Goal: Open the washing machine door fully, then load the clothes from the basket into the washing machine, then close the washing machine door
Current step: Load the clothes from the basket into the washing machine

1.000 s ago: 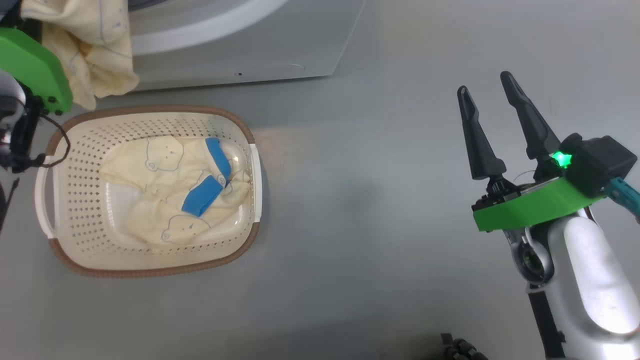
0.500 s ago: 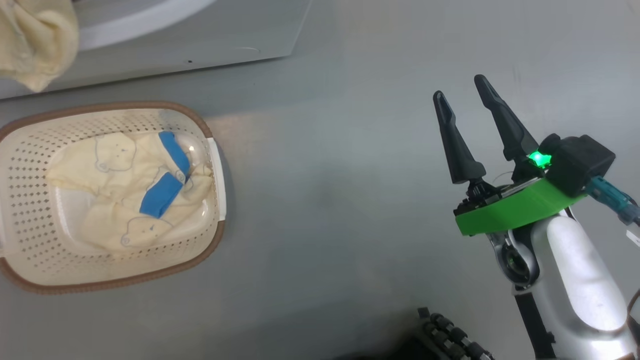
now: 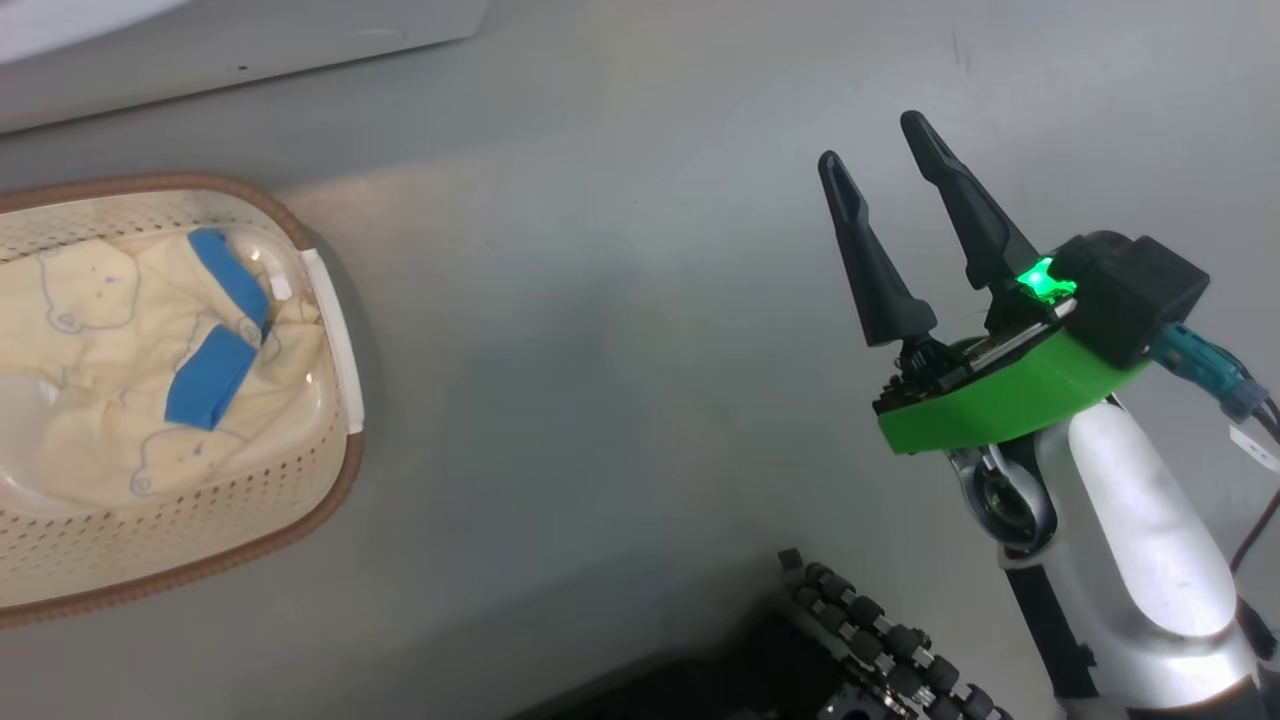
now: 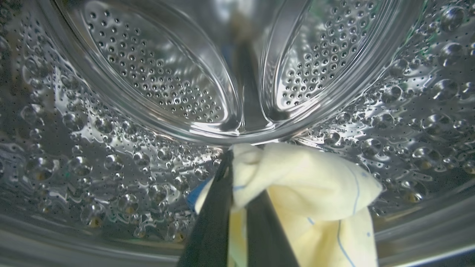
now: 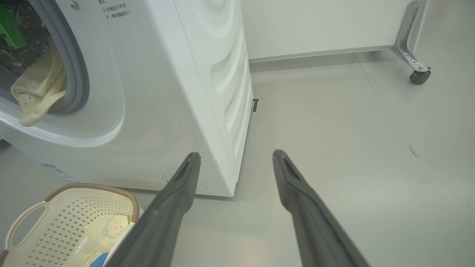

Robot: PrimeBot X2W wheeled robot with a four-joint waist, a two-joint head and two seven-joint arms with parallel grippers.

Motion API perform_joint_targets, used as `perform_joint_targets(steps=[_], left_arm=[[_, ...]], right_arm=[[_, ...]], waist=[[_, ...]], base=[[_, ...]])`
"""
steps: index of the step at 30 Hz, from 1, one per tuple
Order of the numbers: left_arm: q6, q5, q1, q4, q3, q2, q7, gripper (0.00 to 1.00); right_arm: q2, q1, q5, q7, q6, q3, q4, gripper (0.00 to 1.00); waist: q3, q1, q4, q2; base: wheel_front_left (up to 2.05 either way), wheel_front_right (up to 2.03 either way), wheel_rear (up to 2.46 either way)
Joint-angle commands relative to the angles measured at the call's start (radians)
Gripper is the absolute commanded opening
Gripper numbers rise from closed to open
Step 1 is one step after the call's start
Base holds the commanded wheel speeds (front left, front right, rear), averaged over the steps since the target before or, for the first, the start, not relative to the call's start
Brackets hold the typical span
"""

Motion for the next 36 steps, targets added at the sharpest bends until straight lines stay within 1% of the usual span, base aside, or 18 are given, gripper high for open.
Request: perform_joint_targets(steps=[1,4,7,9,13,18,23,28,29,30,31,36], left_arm=[[-0.001,0.03,-0.071,-0.01,0.029,0.067,-0.041,0.0],[0.003,0.058,-0.124,0.015,0.027,0.063,-0.109,0.0],[0.012,0.096,-0.174,0.032,0.021,0.06,-0.202,0.0],[0.008,0.128,-0.21,0.033,0.009,0.059,-0.27,0.0],[0.004,0.169,-0.26,0.055,-0.005,0.048,-0.324,0.0],[-0.004,0.15,-0.252,0.149,-0.002,0.029,-0.325,0.0],[-0.015,0.085,-0.239,0.249,0.02,-0.009,-0.257,0.0],[-0.021,0.033,-0.231,0.313,0.042,-0.034,-0.204,0.0],[-0.022,0.026,-0.228,0.322,0.044,-0.038,-0.2,0.1],[-0.02,0.021,-0.222,0.331,0.045,-0.042,-0.196,0.28],[-0.018,0.015,-0.217,0.339,0.047,-0.047,-0.193,1.0],[-0.015,-0.016,-0.166,0.372,0.058,-0.076,-0.202,1.0]], right_arm=[[-0.005,0.005,0.012,-0.009,-0.003,0.022,-0.031,1.0],[-0.005,0.002,0.02,-0.009,-0.003,0.03,-0.034,1.0],[-0.005,0.001,0.025,-0.009,-0.003,0.034,-0.037,1.0],[-0.005,0.001,0.029,-0.009,-0.003,0.035,-0.038,1.0],[-0.005,0.0,0.035,-0.009,-0.003,0.036,-0.04,1.0],[-0.005,-0.002,0.04,-0.009,-0.003,0.038,-0.04,1.0],[-0.005,-0.008,0.037,-0.009,-0.003,0.034,-0.036,1.0],[-0.005,-0.016,0.036,-0.009,-0.003,0.034,-0.028,1.0],[-0.005,-0.017,0.036,-0.009,-0.003,0.034,-0.026,1.0],[-0.005,-0.017,0.035,-0.009,-0.003,0.033,-0.024,1.0],[-0.005,-0.016,0.034,-0.009,-0.003,0.032,-0.021,1.0],[-0.005,-0.012,0.026,-0.009,-0.003,0.016,-0.013,1.0]], waist=[[0.029,-0.0002,-0.025,0.0],[0.044,-0.0002,-0.036,0.0],[0.051,-0.0002,-0.043,0.0],[0.055,-0.0002,-0.048,0.0],[0.065,-0.0002,-0.05,0.0],[0.072,-0.0002,-0.046,0.0],[0.076,-0.0002,-0.037,0.0],[0.075,-0.0002,-0.033,0.0],[0.073,-0.0002,-0.032,0.0],[0.07,-0.0002,-0.031,0.0],[0.066,-0.0002,-0.029,0.0],[0.037,-0.0002,-0.014,0.0]], base=[[0.0,0.0,0.0],[0.0,0.0,0.0],[0.0,0.0,0.0],[0.0,0.0,0.0],[0.0,0.0,0.0],[0.0,0.0,0.0],[0.0,0.0,0.0],[0.0,0.0,0.0],[0.0,0.0,0.0],[0.0,0.0,0.0],[0.0,0.0,0.0],[0.0,0.0,0.0]])
